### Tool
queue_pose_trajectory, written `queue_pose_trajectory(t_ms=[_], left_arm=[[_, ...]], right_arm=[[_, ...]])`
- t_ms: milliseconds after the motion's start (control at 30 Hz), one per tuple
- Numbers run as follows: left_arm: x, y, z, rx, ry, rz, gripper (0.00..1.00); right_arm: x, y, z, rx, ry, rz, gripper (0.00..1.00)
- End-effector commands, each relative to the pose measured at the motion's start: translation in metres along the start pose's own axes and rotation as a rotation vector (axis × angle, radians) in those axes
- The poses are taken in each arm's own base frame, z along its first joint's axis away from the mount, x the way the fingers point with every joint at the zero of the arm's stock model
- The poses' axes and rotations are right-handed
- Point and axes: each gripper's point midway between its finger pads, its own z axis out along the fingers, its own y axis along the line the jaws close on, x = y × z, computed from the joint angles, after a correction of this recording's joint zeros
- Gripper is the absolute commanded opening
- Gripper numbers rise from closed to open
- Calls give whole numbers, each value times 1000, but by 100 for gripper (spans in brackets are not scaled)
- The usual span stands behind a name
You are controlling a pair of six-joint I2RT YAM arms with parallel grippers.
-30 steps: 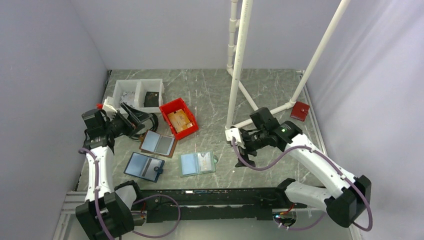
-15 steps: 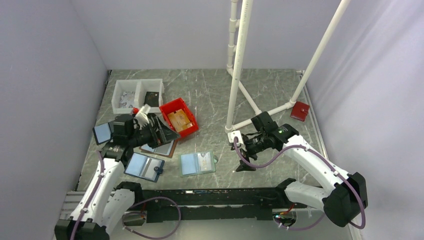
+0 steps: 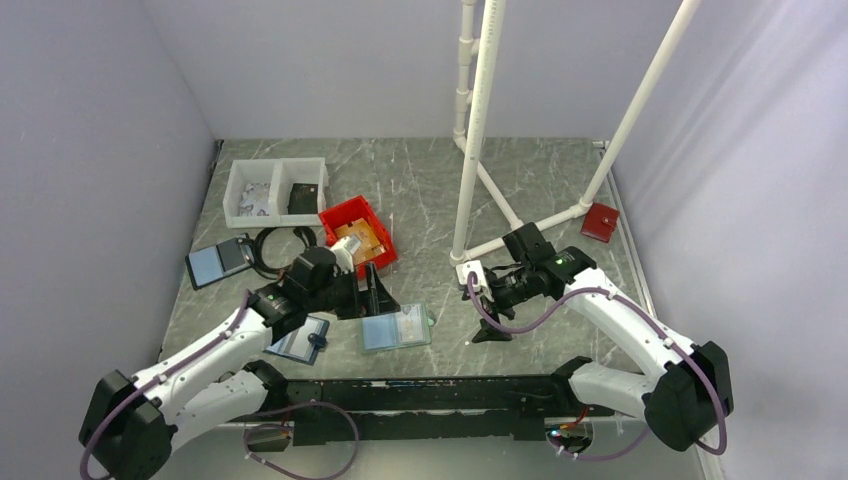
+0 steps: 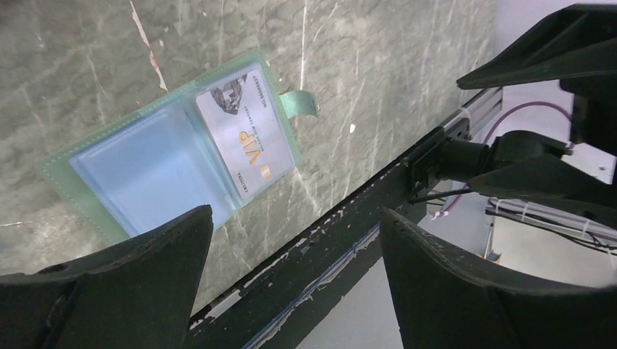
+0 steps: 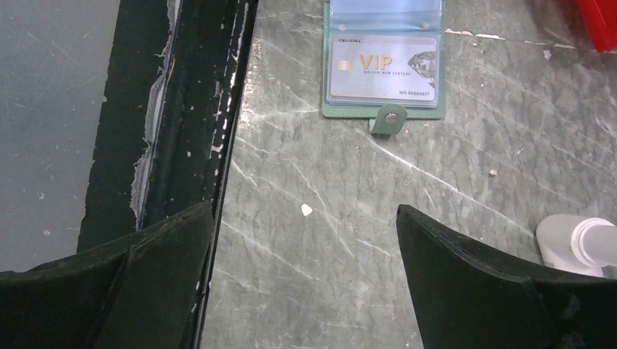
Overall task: Take the credit cards out of the card holder
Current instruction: Remove the credit card from the card holder.
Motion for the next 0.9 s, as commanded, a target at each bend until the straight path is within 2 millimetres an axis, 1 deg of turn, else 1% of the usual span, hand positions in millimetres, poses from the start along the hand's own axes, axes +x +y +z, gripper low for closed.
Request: queue_pose_trajectory(t_ms=[0, 67, 300, 700, 867], left_arm=[[-3, -3, 16, -21, -58, 17, 89], [2, -6, 22, -7, -53, 19, 89], [5, -7, 35, 23, -65, 8, 84], [11, 4, 44, 31, -87, -8, 85], [16, 7, 46, 39, -77, -19, 85]], right_arm=[[-9, -3, 1, -9, -40, -42, 100], [-8, -4, 1, -3, -36, -43, 100], [-4, -9, 2, 23, -26, -41, 100], [0, -14, 9, 40, -9, -67, 99], [-7, -18, 16, 53, 14, -123, 99]])
